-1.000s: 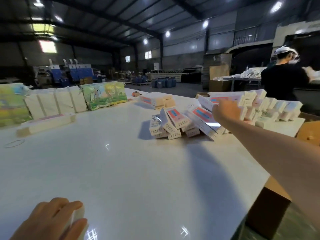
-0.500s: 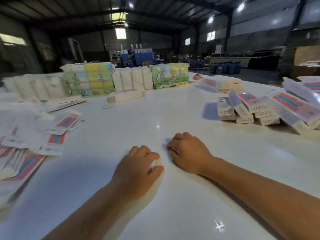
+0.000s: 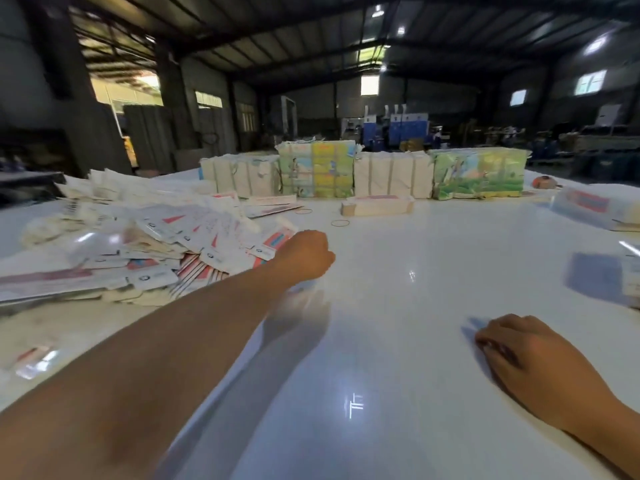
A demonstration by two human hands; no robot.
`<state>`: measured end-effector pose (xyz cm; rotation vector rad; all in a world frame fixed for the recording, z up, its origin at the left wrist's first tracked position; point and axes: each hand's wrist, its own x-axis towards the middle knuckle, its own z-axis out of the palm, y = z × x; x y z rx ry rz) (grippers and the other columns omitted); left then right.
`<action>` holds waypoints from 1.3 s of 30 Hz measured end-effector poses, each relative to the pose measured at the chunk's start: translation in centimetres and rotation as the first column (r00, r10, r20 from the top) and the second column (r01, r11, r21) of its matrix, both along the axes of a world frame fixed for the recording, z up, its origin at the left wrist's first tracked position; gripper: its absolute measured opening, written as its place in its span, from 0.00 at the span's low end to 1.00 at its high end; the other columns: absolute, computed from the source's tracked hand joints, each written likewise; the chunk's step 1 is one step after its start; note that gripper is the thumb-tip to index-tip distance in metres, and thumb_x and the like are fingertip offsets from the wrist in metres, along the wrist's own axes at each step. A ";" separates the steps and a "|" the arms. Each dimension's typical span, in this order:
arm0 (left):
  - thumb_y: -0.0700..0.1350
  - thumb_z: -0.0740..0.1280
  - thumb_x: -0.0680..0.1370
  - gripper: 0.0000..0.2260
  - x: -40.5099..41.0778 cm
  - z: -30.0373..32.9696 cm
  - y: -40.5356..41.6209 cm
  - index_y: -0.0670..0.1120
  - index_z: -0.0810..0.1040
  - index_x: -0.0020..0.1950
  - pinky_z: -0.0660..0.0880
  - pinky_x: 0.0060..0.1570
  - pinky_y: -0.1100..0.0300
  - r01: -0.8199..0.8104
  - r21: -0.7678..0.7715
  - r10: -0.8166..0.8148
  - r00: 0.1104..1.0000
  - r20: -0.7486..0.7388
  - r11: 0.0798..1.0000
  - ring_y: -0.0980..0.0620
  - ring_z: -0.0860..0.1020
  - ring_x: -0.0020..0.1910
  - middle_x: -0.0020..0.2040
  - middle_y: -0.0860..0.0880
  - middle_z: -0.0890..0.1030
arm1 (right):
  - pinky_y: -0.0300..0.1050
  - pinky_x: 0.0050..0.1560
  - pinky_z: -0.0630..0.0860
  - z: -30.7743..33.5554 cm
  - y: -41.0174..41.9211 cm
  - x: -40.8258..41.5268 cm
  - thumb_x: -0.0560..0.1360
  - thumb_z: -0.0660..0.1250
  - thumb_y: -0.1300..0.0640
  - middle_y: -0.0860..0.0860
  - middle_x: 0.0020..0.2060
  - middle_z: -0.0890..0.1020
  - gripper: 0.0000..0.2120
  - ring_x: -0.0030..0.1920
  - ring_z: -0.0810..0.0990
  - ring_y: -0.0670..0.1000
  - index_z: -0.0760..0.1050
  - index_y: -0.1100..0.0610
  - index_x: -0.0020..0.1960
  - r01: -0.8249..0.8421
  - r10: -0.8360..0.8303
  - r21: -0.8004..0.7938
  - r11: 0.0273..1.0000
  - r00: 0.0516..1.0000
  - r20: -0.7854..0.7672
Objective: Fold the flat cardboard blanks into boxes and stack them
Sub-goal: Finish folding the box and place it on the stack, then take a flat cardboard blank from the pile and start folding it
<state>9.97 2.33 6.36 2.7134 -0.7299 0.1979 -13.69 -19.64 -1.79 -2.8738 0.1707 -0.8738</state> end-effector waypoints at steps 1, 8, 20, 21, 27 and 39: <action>0.46 0.60 0.78 0.12 2.0 -0.1 0.8 0.43 0.76 0.58 0.72 0.52 0.55 -0.069 0.050 0.068 0.997 0.029 0.996 0.44 0.74 0.56 0.58 0.44 0.76 | 0.52 0.34 0.76 -0.1 0.0 0.0 0.70 0.72 0.63 0.50 0.35 0.81 0.07 0.36 0.78 0.57 0.80 0.53 0.35 0.007 -0.007 -0.008 1.000 1.000 0.007; 0.42 0.70 0.71 0.21 11.5 -2.1 2.6 0.42 0.68 0.62 0.70 0.52 0.52 -0.324 0.220 0.319 0.946 0.058 0.920 0.43 0.69 0.59 0.60 0.41 0.69 | 0.52 0.25 0.76 -0.2 -0.3 1.3 0.58 0.78 0.69 0.53 0.33 0.80 0.11 0.29 0.77 0.59 0.82 0.57 0.36 0.029 -0.017 -0.100 0.995 0.992 0.121; 0.44 0.63 0.74 0.06 16.6 -3.0 0.8 0.43 0.74 0.48 0.70 0.39 0.57 -0.257 0.396 0.201 0.963 0.177 0.881 0.48 0.74 0.40 0.37 0.48 0.72 | 0.44 0.36 0.67 -1.2 -1.8 2.4 0.77 0.48 0.36 0.51 0.38 0.80 0.32 0.31 0.77 0.57 0.83 0.56 0.41 -0.082 0.085 -0.027 0.996 0.990 0.117; 0.42 0.64 0.73 0.04 16.4 -2.8 0.6 0.43 0.73 0.47 0.71 0.39 0.56 -0.247 0.424 0.183 0.965 0.186 0.871 0.48 0.74 0.40 0.37 0.48 0.71 | 0.43 0.36 0.67 -1.1 -1.8 2.3 0.78 0.47 0.36 0.51 0.37 0.79 0.32 0.31 0.77 0.57 0.83 0.55 0.41 -0.085 0.089 -0.035 0.996 0.988 0.123; 0.37 0.61 0.76 0.07 13.8 0.2 0.1 0.40 0.76 0.52 0.70 0.36 0.57 -0.305 0.314 0.190 0.918 0.348 0.899 0.48 0.72 0.37 0.34 0.48 0.69 | 0.46 0.31 0.74 -0.3 -0.8 1.6 0.70 0.70 0.56 0.51 0.35 0.79 0.05 0.31 0.78 0.58 0.83 0.55 0.39 0.006 0.012 -0.126 0.992 0.990 0.142; 0.35 0.59 0.72 0.22 -12.2 -3.4 -3.3 0.43 0.72 0.65 0.78 0.40 0.55 0.326 0.125 -0.342 0.784 0.519 0.937 0.44 0.79 0.49 0.55 0.44 0.78 | 0.44 0.36 0.75 2.4 -0.9 0.2 0.82 0.54 0.49 0.55 0.34 0.82 0.23 0.35 0.78 0.53 0.80 0.64 0.46 -0.054 -0.115 0.942 0.330 0.989 0.097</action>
